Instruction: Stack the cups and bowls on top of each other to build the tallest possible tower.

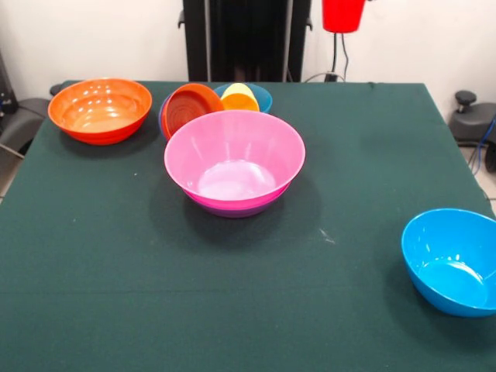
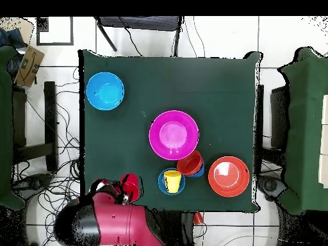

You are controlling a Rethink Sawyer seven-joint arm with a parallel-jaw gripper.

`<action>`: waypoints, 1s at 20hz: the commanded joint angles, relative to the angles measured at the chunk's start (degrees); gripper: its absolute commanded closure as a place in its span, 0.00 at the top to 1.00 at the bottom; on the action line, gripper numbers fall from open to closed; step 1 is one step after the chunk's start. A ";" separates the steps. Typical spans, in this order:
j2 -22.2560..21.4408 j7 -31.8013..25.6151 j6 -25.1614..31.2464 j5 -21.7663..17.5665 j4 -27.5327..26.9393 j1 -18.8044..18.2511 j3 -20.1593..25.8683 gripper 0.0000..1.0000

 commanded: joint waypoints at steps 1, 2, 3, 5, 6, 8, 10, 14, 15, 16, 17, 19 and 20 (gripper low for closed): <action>9.98 1.27 -10.40 -3.32 2.59 -4.96 8.01 0.00; 11.80 1.43 -11.35 -4.11 1.13 -5.28 7.67 0.00; 13.07 1.34 -11.96 -4.56 0.03 -5.68 7.46 0.00; 15.14 1.00 -13.08 -5.31 -1.86 -6.59 7.21 0.00; 16.15 0.82 -13.54 -5.56 -2.75 -7.18 7.23 0.00; 18.08 0.65 -14.82 -6.13 -4.53 -7.90 6.96 0.00; 18.96 0.28 -14.92 -6.41 -5.91 -8.71 6.91 0.00; 18.80 0.29 -13.10 -6.58 -8.45 -8.66 5.66 0.00; 18.75 0.07 -12.31 -6.53 -9.19 -9.00 5.82 0.00; 18.82 -0.07 -11.91 -6.50 -9.76 -9.51 6.20 0.00; 19.16 0.01 -11.62 -6.37 -10.48 -9.64 6.16 0.00; 20.02 0.11 -11.44 -6.12 -11.89 -10.10 6.18 0.00; 20.42 0.06 -11.51 -6.07 -12.45 -10.45 6.30 0.00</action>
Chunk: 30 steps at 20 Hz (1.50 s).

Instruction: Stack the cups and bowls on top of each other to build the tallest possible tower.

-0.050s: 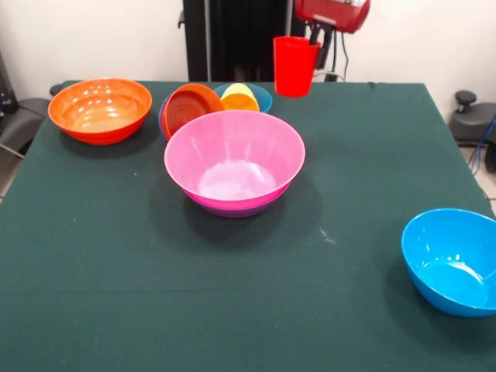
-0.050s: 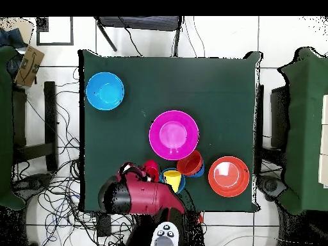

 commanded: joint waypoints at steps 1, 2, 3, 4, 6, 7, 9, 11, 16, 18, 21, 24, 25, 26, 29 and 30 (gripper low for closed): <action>4.23 0.02 0.80 -2.81 -8.01 -2.35 4.90 0.00; 4.53 0.03 0.51 -2.82 -8.39 -2.73 5.05 0.00; 4.83 0.03 0.22 -2.84 -8.78 -3.11 5.20 0.00; 5.05 0.04 0.16 -2.85 -9.29 -3.34 5.06 0.00; 5.49 -0.02 0.20 -2.87 -10.38 -3.92 4.96 0.00; 5.63 -0.20 0.45 -2.88 -10.84 -4.38 5.14 0.00; 5.60 -0.53 1.14 -2.83 -11.41 -5.18 5.63 0.00; 5.94 -0.99 1.77 -2.92 -12.23 -5.90 6.08 0.00; 10.77 -1.12 -0.23 -4.37 -13.47 -6.42 6.00 0.00; 13.78 -0.59 -2.18 -5.00 -14.29 -5.91 5.17 0.00; 17.21 0.32 -5.14 -5.69 -15.02 -5.61 4.83 0.00; 19.78 1.10 -6.96 -5.98 -15.88 -5.50 4.59 0.00; 20.36 1.12 -7.33 -6.15 -16.22 -5.63 4.64 0.00; 20.89 1.30 -7.76 -6.22 -16.51 -5.50 4.53 0.00; 22.93 1.81 -9.17 -6.14 -17.91 -5.43 4.29 0.00; 23.40 1.92 -9.51 -6.03 -18.28 -5.30 4.11 0.00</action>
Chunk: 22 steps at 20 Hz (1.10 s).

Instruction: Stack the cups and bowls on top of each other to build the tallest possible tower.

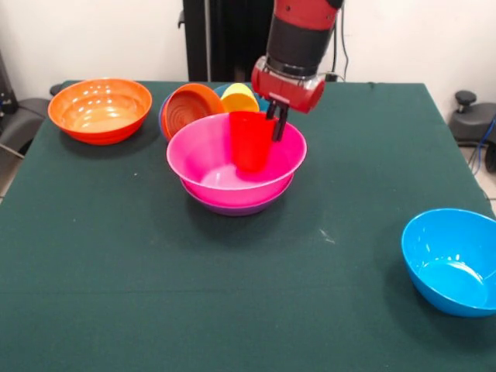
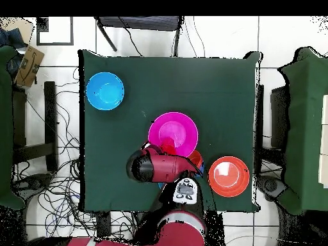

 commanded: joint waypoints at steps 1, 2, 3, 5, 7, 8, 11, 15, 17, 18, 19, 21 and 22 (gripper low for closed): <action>7.32 1.93 -4.16 -3.50 -5.37 0.19 4.05 0.00; 7.53 1.72 -4.22 -3.55 -5.59 -0.09 4.21 0.00; 7.77 1.31 -4.18 -3.69 -5.90 -0.56 4.40 0.00; 8.34 0.31 -4.04 -4.23 -6.62 -1.78 5.22 0.00; 8.64 -0.10 -3.98 -4.64 -7.12 -2.55 5.79 0.00; 8.70 -0.15 -3.98 -4.79 -7.23 -2.79 6.02 0.00; 8.91 -0.05 -3.94 -4.98 -7.67 -3.03 6.38 0.00; 8.25 -0.13 -2.41 -5.03 -7.62 -3.38 7.06 0.00; 8.00 -0.48 -1.52 -5.10 -7.68 -3.91 7.71 0.00; 7.96 -0.60 -1.15 -5.08 -7.75 -4.08 7.91 0.00; 8.07 -0.60 -0.95 -5.02 -8.00 -4.07 7.95 0.00; 8.12 -0.63 -0.58 -5.00 -8.32 -4.13 7.98 0.00; 8.15 -0.59 -0.42 -4.94 -8.45 -4.03 7.81 0.00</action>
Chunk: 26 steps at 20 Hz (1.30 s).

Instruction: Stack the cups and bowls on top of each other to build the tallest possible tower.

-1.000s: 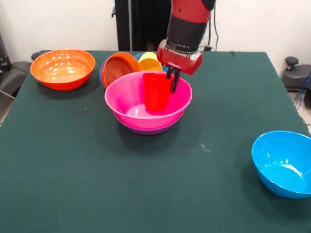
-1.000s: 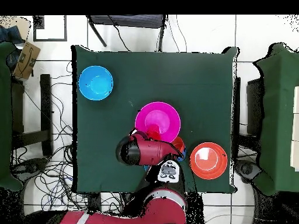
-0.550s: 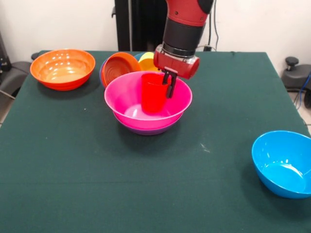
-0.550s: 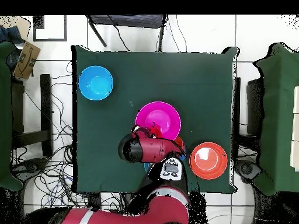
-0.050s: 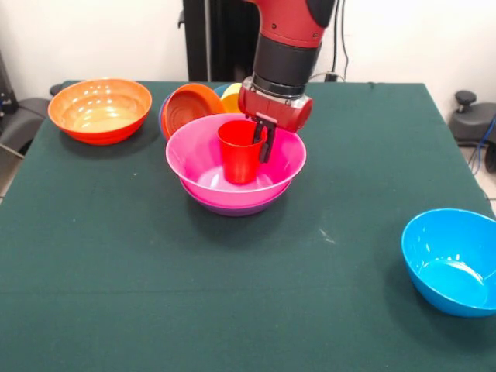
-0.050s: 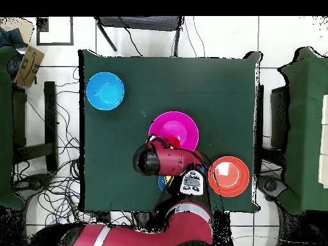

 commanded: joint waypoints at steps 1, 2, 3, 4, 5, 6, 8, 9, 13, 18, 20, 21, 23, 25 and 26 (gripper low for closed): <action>5.98 -0.54 2.40 -3.32 -4.85 -1.89 7.26 1.00; 5.89 -0.62 2.84 -3.28 -4.87 -1.68 7.08 1.00; 5.79 -0.70 3.28 -3.24 -4.89 -1.47 6.91 1.00; 5.69 -0.78 3.72 -3.20 -4.90 -1.25 6.74 1.00; 5.64 -0.69 4.04 -3.02 -5.07 -1.07 6.49 1.00; 5.58 -0.60 4.36 -2.84 -5.23 -0.88 6.25 1.00; 5.06 -0.76 4.97 -2.79 -5.07 -1.12 6.63 1.00; 4.67 -1.10 5.46 -2.86 -4.92 -1.49 7.34 1.00; 0.79 -2.00 9.56 -2.45 -3.22 -1.83 8.41 1.00; -3.49 -2.83 13.65 -2.09 -1.16 -2.79 10.01 1.00; -5.75 -2.93 15.52 -2.00 -0.59 -2.55 9.70 1.00; -6.69 -3.10 16.22 -2.01 -0.31 -2.69 9.91 1.00; -7.88 -3.18 17.18 -2.24 -0.17 -2.62 9.82 1.00; -8.30 -2.73 17.19 -2.64 -0.37 -2.13 9.27 1.00; -8.31 -2.41 16.92 -2.76 -0.45 -1.89 9.06 1.00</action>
